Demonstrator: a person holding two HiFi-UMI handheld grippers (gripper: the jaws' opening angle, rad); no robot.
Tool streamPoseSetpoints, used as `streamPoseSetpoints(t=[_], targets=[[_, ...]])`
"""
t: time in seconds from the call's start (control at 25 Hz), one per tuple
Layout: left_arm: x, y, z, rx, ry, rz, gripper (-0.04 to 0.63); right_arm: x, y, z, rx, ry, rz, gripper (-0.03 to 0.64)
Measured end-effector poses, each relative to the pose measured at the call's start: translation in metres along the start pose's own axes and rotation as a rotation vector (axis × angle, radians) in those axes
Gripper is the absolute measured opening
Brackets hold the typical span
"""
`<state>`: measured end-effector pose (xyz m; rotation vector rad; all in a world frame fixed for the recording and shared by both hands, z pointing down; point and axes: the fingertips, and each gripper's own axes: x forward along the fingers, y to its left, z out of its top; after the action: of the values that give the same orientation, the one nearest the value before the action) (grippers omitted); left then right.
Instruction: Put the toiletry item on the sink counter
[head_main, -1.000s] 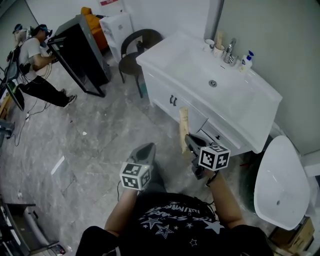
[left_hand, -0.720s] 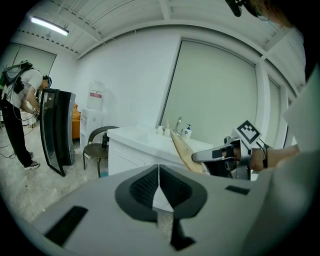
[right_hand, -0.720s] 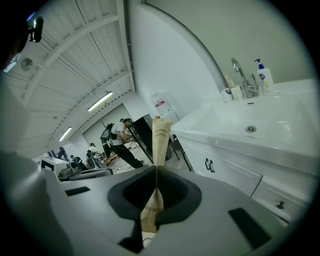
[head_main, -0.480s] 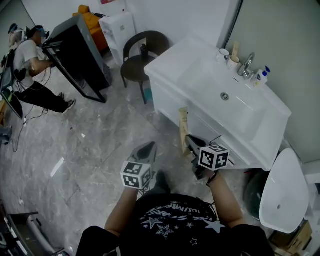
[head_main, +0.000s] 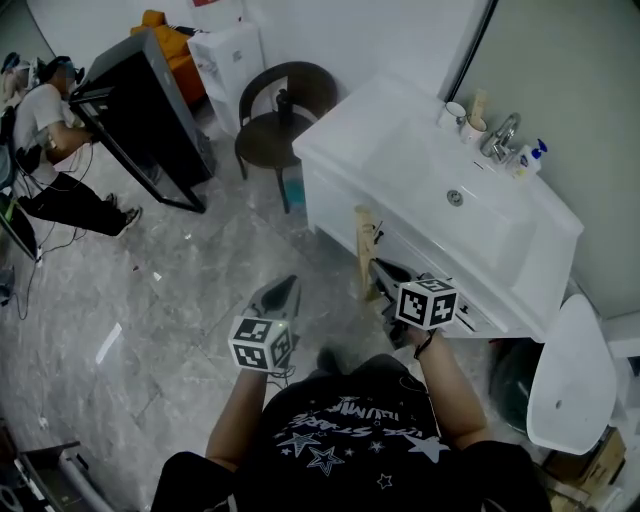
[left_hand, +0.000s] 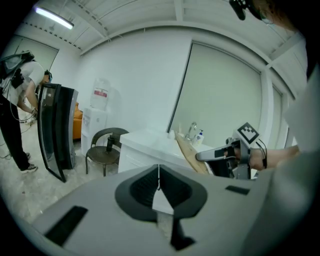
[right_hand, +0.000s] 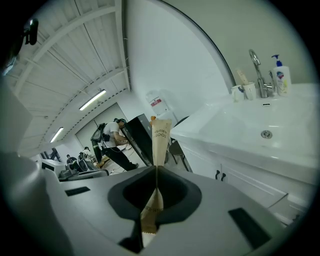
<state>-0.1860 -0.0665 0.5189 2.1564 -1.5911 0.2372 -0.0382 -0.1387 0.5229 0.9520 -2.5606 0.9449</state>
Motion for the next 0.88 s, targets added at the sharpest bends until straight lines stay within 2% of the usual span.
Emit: streamPoseSetpoints(t=[0.44,0.68,0.88], targets=[[0.025,0.025,0.023,0.004,-0.016,-0.004,0.02,0.039,-0.018,0.041,0.019,-0.03,-0.016,0.023],[0.042,0.044,0.036,0.0,-0.022,0.011,0.018,0.084,-0.038,0.082,0.018,-0.052,-0.03,0.023],[0.074,0.075,0.059,0.002,-0.022,0.04,0.018,0.123,-0.065,0.119,0.066,-0.075,-0.035,0.023]])
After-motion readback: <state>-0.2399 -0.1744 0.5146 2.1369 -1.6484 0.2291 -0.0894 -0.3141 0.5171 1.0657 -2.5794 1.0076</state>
